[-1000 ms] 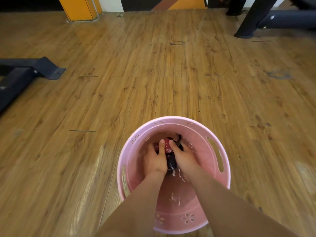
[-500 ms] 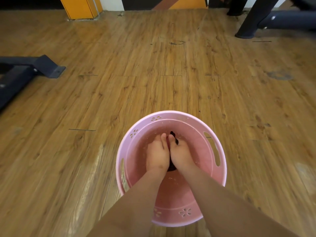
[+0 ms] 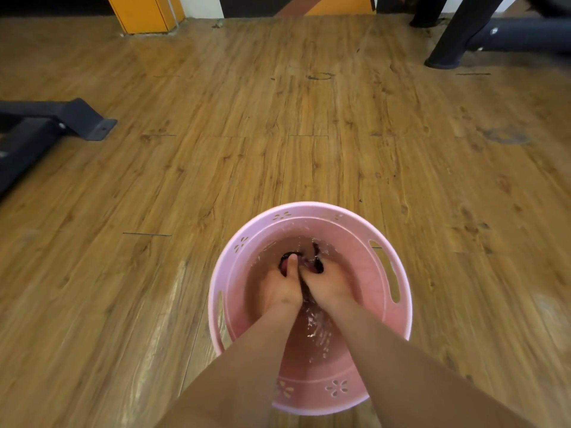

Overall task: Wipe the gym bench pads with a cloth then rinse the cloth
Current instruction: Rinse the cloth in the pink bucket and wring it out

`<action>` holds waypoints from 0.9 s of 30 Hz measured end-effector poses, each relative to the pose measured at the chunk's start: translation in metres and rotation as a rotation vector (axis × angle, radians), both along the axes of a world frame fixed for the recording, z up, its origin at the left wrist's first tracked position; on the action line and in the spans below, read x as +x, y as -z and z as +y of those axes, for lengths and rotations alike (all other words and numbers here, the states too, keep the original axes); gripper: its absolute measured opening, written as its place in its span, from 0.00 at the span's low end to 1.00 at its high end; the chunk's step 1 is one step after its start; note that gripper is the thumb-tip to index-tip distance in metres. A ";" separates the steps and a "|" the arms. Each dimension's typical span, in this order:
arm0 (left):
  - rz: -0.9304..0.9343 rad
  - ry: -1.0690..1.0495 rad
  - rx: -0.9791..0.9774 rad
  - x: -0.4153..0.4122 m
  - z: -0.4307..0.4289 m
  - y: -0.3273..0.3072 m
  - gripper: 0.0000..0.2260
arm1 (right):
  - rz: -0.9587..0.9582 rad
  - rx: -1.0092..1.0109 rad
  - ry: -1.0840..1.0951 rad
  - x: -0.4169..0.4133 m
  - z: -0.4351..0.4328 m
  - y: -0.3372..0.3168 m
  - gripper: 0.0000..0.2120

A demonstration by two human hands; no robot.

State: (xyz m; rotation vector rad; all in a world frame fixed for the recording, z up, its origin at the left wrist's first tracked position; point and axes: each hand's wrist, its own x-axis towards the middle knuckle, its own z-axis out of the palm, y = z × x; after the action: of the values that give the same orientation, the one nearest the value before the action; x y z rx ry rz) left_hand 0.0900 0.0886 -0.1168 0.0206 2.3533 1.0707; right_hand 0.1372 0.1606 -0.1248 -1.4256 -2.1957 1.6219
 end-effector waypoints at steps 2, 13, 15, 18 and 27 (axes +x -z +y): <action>0.015 -0.041 0.030 -0.001 0.001 -0.003 0.20 | 0.073 -0.067 0.050 -0.001 -0.001 -0.002 0.12; 0.191 -0.072 0.358 -0.003 0.014 -0.019 0.13 | 0.298 -0.111 0.000 -0.014 0.002 -0.030 0.13; 0.250 -0.016 0.322 -0.005 0.012 -0.018 0.14 | 0.281 -0.027 -0.035 -0.015 0.000 -0.029 0.15; 0.300 0.126 0.293 -0.001 0.013 -0.022 0.16 | 0.266 0.044 0.036 -0.016 0.002 -0.020 0.13; 0.224 0.080 0.163 0.007 0.010 -0.017 0.13 | 0.016 0.027 -0.042 -0.009 0.015 -0.001 0.20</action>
State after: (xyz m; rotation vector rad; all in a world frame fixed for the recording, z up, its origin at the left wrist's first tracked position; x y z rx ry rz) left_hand 0.0970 0.0991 -0.1001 0.3068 2.4294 1.2740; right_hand 0.1286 0.1760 -0.1239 -1.3642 -2.2453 1.6045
